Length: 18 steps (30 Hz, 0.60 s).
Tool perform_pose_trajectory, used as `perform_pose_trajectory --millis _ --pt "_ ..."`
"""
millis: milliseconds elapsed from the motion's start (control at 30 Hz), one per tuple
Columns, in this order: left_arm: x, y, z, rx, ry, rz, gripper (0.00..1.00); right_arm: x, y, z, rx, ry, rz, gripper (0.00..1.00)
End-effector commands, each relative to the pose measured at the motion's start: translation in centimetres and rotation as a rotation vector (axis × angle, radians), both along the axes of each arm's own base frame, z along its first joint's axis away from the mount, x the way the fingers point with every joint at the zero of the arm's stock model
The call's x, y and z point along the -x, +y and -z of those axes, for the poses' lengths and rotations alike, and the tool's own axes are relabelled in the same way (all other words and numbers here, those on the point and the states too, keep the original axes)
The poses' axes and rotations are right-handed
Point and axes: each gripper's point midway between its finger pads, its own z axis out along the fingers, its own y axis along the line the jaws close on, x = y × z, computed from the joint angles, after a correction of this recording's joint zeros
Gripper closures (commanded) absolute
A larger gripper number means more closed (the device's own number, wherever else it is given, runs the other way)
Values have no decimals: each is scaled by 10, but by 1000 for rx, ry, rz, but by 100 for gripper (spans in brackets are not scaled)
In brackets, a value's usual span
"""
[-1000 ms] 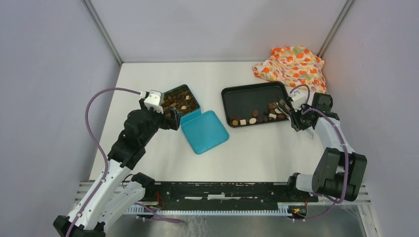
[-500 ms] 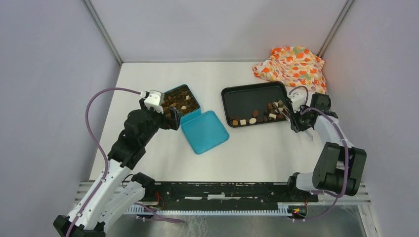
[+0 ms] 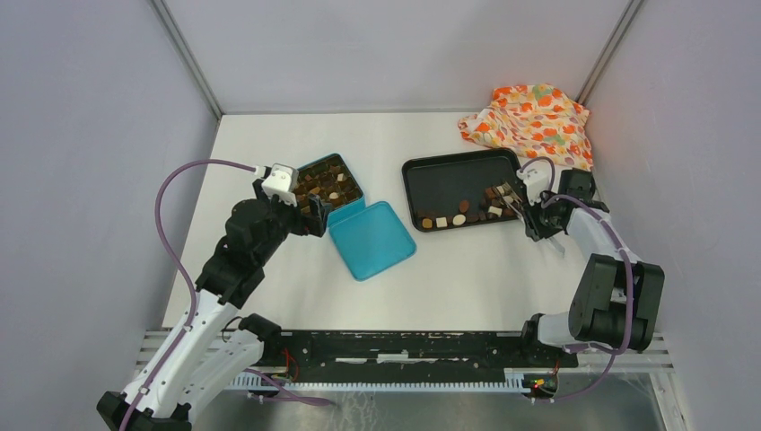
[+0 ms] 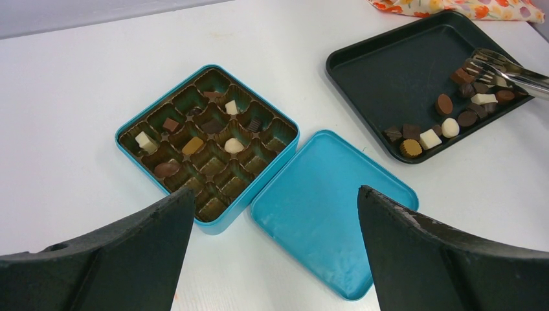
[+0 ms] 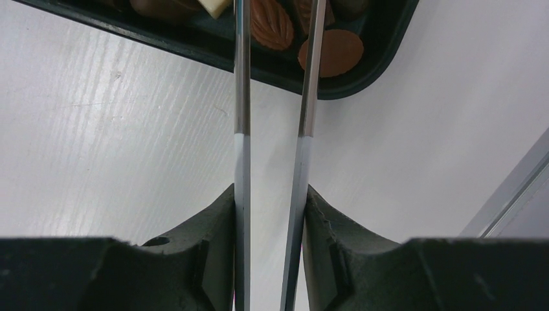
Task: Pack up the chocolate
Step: Pick up the fake chocolate from the plate.
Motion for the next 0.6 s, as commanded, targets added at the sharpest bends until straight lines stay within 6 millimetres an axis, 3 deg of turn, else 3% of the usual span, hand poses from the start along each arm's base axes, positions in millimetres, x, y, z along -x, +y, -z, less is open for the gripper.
perform_pose_trajectory --millis 0,567 --pt "0 -3 -16 30 -43 15 0 -21 7 -18 -27 -70 -21 59" --pt "0 -2 -16 29 -43 11 0 -23 0 -14 8 -49 15 57"
